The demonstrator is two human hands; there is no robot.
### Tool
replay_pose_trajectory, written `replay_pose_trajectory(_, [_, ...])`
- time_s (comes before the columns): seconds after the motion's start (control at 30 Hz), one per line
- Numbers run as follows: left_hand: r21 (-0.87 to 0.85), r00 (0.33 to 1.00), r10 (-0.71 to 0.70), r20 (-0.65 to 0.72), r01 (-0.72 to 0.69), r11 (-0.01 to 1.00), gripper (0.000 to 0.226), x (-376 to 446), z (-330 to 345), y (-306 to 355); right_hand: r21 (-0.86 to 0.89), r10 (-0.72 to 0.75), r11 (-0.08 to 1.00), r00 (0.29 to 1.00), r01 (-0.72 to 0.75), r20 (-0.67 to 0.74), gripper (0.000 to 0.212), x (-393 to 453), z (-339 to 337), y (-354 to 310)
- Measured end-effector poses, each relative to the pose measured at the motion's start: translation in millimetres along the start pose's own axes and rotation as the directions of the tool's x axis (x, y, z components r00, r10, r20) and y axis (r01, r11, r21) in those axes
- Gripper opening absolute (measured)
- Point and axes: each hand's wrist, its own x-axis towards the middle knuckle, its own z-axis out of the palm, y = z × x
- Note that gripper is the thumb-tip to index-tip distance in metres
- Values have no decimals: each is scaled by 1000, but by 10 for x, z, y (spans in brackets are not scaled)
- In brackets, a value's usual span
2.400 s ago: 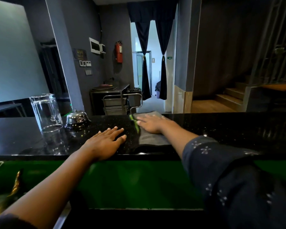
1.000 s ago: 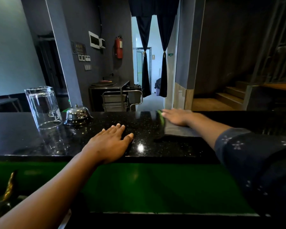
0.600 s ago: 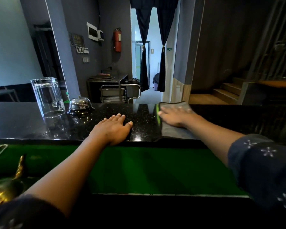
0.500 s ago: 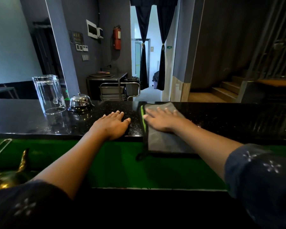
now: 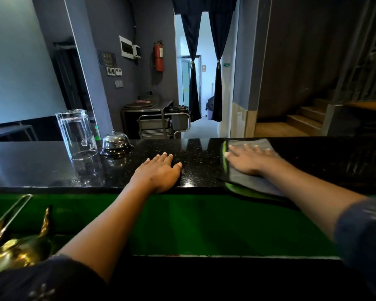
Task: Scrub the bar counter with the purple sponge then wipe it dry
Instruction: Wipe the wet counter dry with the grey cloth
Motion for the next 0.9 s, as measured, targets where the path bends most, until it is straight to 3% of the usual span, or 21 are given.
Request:
replay_pose_trajectory(0.13, [-53,1000,2,22,-1,999,59,-39,-73,53,42,-154,987,988,154,8,62,-47,52,-767])
replay_pose_trajectory(0.27, [-514,993,74,90,-17,857,51,-145,-277,-47,32,-334,942,942,333,34,63,-241,203,-922])
replay_pose_trajectory(0.3, [-476,996,62,58,-27,879,53,-166,-329,-173,33,-364,931,931,363,31,63,-263,220,-847])
replay_pose_trajectory(0.37, [-157,1000,-14,-18,11,987,60,-189,-374,-519,40,-378,926,925,376,33,62,-245,200,-707])
replay_pose_trajectory(0.43, [13,997,-70,-32,70,997,62,-253,-347,-833,46,-322,946,945,320,49,61,-136,143,-663])
replay_pose_trajectory(0.67, [2,991,-120,-65,121,993,60,-258,-207,-968,52,-85,995,996,84,20,64,275,74,-1357])
replay_pose_trajectory(0.8, [1,991,-127,-32,127,992,59,-259,-248,-968,74,-273,960,962,271,28,65,68,168,-1949])
replay_pose_trajectory(0.9, [4,993,-122,6,122,993,59,-274,-251,-955,80,-334,941,942,329,47,65,-59,249,-2042])
